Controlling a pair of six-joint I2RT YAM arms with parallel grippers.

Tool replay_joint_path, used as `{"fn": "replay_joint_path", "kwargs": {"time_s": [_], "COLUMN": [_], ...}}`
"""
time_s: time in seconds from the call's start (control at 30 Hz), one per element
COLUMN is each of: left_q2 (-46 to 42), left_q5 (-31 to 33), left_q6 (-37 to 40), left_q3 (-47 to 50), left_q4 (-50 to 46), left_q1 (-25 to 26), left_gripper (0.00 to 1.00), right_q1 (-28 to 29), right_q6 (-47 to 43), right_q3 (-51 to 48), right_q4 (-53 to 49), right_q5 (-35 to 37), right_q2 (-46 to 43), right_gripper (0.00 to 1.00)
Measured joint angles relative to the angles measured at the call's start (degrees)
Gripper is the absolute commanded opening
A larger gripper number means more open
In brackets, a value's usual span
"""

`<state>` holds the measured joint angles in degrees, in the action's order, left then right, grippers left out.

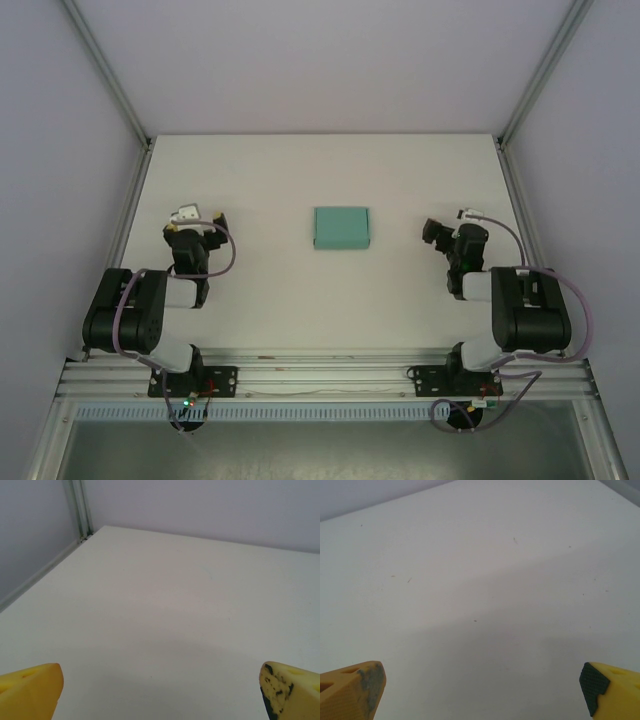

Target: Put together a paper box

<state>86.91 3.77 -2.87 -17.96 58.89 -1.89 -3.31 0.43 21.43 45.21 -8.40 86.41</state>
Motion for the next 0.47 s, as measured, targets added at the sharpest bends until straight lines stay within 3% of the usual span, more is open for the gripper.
{"fn": "replay_joint_path", "kwargs": {"time_s": [0.47], "left_q2": [0.00], "left_q5": [-0.42], "left_q6": [-0.02], "left_q3": [0.00], "left_q4": [-1.36], "left_q1": [0.00], "left_gripper": [1.00], "right_q1": [0.00], "right_q6": [0.00], "right_q3": [0.00], "right_q4": [0.76], "right_q5": [0.00], "right_q2": [0.00], "right_gripper": [1.00]}}
